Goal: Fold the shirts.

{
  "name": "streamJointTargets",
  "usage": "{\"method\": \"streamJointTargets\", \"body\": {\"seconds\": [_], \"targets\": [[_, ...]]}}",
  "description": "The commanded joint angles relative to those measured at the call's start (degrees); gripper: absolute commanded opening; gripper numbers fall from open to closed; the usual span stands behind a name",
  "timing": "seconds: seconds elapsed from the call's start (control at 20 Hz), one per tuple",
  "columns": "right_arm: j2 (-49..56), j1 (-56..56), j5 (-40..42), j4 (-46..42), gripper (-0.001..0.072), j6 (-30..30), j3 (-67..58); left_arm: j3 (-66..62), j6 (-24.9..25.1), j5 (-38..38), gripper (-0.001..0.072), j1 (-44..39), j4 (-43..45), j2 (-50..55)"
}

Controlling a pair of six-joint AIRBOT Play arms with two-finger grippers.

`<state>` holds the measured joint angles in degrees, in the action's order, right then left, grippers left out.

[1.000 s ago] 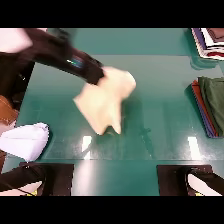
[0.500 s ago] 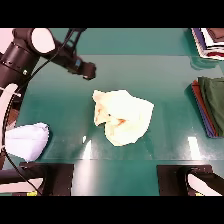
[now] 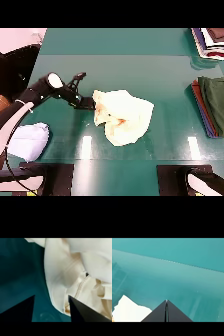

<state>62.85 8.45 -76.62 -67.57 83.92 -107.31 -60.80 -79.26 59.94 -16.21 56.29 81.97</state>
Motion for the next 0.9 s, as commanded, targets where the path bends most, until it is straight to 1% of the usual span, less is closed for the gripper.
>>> {"method": "streamJointTargets", "body": {"seconds": [0.0, 0.1, 0.3, 0.35, 0.4, 0.45, 0.55, 0.7, 0.75, 0.85], "targets": [[0.02, 0.04, 0.57, 0.02, 0.0018, 0.04, -0.02, 4.92, 3.19, -5.79, 0.0501, -2.95, -3.52, 0.04], [0.02, 0.04, 0.57, 0.04, 0.0018, 0.04, -0.02, 4.92, 1.18, -7.48, 0.0501, -4.61, -1.14, 0.04], [0.02, 0.04, 0.52, 0.09, 0.0018, 0.04, -0.02, 4.92, -0.04, -7.02, 0.0498, -4.74, 0.26, 0.04], [0.02, 0.04, 0.2, 0.09, 0.0019, 0.04, -0.02, 4.92, -0.35, -7.02, 0.0277, -4.74, 0.28, 0.04], [0.04, 0.04, -0.59, 0.07, 0.0018, 0.04, -0.02, 4.9, 0.0, -7.04, 0.0037, -4.72, 0.33, 0.0], [0.02, 0.02, -1.86, 0.02, 0.0018, 0.04, 0.24, 4.46, -0.04, -6.51, 0.0025, -4.39, 0.39, -0.04], [-0.04, -0.46, -5.57, 0.07, 0.0019, 0.04, 2.71, 2.36, -0.26, -4.66, 0.0025, -2.27, 1.44, -0.92], [-0.09, -1.77, -12.76, 0.07, 0.0019, 0.09, 12.74, -1.62, -1.75, -4.11, 0.0024, 3.13, 5.9, -4.81], [-0.17, -2.16, -12.98, 0.07, 0.0019, 0.09, 17.4, -2.62, -1.75, -3.8, 0.0025, 4.66, 6.97, -5.88], [-0.15, -2.21, -9.73, 0.11, 0.0019, 0.09, 28.55, -3.74, -1.73, -3.13, 0.0025, 6.73, 8.22, -7.13]]}}
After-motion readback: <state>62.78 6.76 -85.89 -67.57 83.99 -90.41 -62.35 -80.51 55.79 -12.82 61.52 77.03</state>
